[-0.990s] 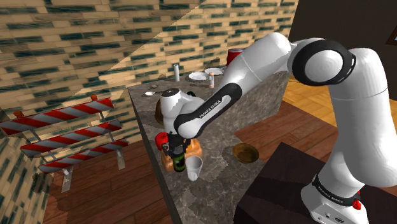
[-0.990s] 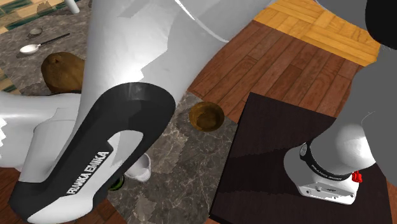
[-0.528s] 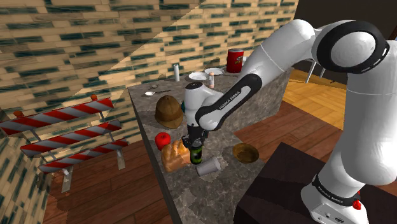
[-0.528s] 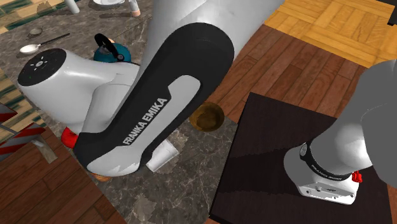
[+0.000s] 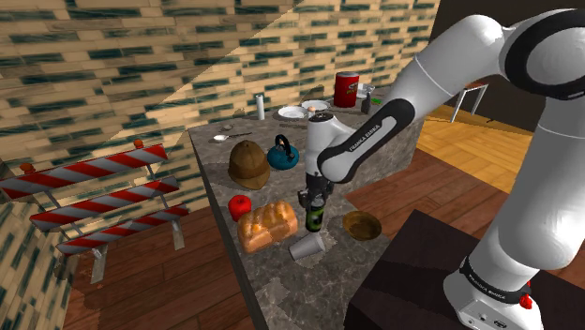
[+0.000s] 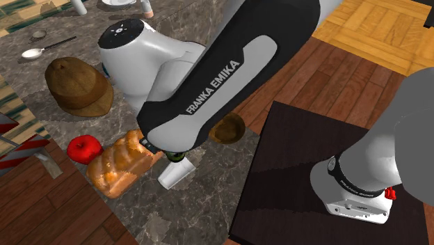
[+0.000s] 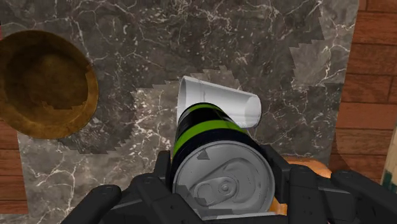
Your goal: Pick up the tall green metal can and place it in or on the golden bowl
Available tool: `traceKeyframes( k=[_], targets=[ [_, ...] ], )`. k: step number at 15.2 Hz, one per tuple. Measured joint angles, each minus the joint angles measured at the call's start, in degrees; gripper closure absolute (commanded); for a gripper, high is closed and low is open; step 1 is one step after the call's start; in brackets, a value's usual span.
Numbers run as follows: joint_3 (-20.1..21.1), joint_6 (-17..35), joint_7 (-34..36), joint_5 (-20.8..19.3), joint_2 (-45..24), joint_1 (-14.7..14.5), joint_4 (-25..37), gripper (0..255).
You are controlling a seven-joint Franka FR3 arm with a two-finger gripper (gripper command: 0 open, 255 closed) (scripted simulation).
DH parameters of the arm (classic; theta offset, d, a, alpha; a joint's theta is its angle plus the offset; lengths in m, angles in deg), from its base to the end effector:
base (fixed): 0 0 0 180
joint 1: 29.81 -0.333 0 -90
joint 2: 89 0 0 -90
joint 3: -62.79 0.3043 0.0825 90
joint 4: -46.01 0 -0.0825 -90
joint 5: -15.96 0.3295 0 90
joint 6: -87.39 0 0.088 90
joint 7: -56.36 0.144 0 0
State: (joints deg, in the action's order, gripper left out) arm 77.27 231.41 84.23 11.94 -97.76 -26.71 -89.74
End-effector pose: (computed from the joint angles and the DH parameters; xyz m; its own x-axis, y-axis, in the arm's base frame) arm 0.4641 0.0940 0.2584 0.9728 -0.2316 -0.0011 -0.2316 -0.9728 0.0039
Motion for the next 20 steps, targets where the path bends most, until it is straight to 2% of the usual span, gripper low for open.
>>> traceKeyframes(
  k=[10, 17, 20],
  targets=[
    [-5.7, 1.1, -16.7, 4.3, 11.3, 7.7, -11.9, 255],
    [-12.3, 0.3, -28.7, 4.1, 15.7, 13.2, -15.5, 255],
    [-13.8, 1.1, -31.1, 3.8, 15.8, 14.3, -16.5, 255]
  ],
)
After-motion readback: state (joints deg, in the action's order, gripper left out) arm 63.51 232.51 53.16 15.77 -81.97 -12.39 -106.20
